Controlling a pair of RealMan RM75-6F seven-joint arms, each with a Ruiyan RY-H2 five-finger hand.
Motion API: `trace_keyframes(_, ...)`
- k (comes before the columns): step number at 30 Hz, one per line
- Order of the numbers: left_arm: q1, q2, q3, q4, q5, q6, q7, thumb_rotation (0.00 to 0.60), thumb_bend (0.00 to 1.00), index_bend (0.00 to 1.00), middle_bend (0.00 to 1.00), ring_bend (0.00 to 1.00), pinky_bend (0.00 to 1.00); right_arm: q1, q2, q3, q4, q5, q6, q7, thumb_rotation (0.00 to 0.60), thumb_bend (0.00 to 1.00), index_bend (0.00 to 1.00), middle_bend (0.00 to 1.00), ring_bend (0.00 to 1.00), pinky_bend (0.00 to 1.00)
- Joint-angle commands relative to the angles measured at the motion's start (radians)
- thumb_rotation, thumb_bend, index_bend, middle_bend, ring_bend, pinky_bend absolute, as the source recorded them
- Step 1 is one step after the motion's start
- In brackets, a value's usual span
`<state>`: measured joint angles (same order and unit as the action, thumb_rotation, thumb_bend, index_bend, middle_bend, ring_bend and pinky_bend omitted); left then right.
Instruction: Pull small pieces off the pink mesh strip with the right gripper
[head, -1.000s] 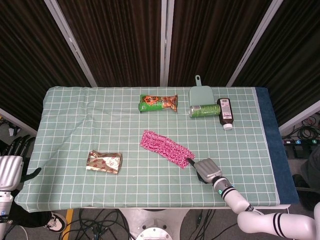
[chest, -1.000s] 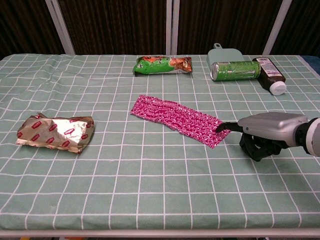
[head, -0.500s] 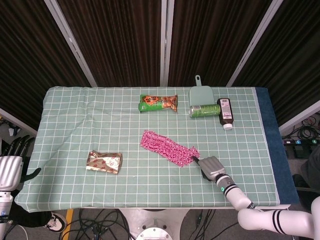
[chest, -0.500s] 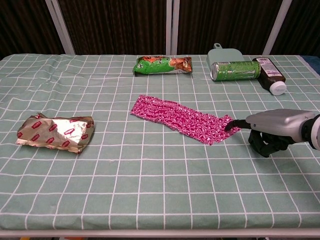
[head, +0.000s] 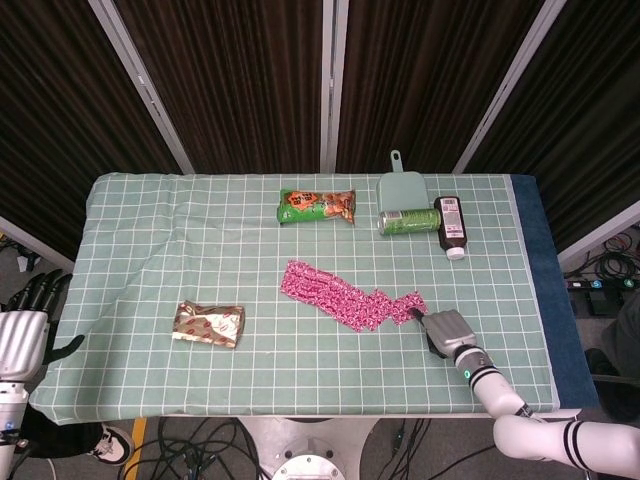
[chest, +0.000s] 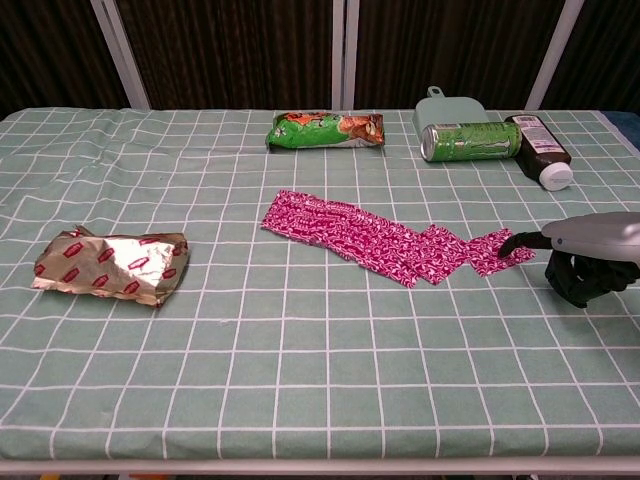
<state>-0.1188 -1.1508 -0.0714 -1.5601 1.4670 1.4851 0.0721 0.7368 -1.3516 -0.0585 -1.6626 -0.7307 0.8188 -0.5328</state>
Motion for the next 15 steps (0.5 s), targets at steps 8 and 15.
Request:
trace_keyframes(8,-0.001,0.003,-0.003,-0.013,-0.003,0.0,0.013,0.6,0.15,0.11,0.08,0.07,0.24,-0.033,0.062,-0.024,0.016,-0.018,-0.002,0.062,0.6,1.0,0.13,0.95,0.9,0.82)
trace_keyframes(15,-0.005,0.0,-0.004,-0.019,-0.002,-0.002,0.024,0.6,0.15,0.11,0.08,0.07,0.24,-0.052,0.093,-0.025,0.017,-0.043,-0.005,0.103,0.6,1.0,0.14,0.95,0.9,0.81)
